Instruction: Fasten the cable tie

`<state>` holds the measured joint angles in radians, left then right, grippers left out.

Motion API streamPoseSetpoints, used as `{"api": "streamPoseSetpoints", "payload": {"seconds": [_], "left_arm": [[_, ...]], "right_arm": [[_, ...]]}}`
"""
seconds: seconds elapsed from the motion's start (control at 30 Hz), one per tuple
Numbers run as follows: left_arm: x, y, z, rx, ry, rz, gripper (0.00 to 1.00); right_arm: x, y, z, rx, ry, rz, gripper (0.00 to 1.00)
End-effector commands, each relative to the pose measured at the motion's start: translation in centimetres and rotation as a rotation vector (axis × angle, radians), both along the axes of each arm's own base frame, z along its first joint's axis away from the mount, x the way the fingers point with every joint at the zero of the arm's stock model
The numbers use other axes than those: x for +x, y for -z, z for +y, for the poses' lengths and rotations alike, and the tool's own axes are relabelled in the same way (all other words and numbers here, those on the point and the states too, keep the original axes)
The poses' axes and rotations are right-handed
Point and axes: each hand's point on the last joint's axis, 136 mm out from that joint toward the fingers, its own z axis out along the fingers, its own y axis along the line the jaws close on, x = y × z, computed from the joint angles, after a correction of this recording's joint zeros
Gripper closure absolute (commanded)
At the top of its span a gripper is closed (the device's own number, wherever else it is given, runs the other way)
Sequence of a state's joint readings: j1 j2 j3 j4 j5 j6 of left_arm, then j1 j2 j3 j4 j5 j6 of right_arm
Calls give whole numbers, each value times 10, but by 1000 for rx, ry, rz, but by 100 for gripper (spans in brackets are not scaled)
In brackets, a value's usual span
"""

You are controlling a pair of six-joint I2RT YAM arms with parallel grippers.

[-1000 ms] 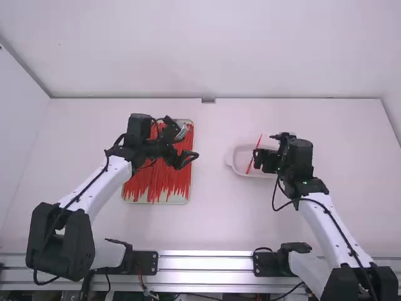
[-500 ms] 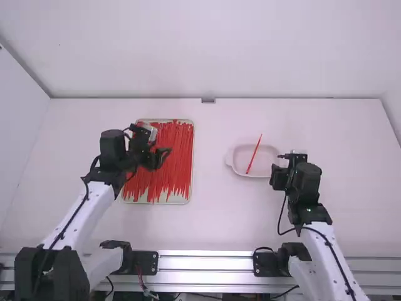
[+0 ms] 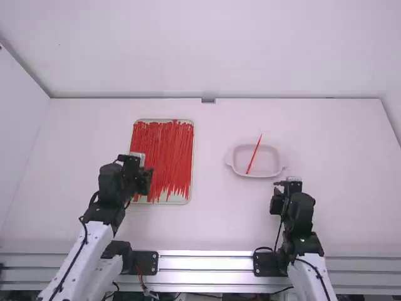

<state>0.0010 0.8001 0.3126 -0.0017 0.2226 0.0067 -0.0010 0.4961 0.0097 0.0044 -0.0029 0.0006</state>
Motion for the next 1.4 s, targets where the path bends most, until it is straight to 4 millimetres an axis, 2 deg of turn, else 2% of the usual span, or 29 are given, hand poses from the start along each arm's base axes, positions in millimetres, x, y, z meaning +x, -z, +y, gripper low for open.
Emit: {"api": "streamPoseSetpoints", "payload": {"seconds": [0.0,0.17,0.4,0.53,1.0,1.37], "left_arm": [[-8,12,20,61,-102,-5,70],[-26,35,38,119,-188,-5,81],[-45,66,38,118,-188,-8,95],[-40,50,38,111,-192,-81,100],[-33,2,38,91,-203,-294,100],[-34,-29,38,77,-210,-428,100]], "right_arm": [[2,-8,0,-2,1,-47,73],[7,-30,0,-2,1,-145,83],[10,-58,0,-2,1,-268,95],[11,-71,0,-2,1,-326,100],[8,-106,0,-2,2,-482,100],[8,-106,0,-2,2,-482,100]]}}
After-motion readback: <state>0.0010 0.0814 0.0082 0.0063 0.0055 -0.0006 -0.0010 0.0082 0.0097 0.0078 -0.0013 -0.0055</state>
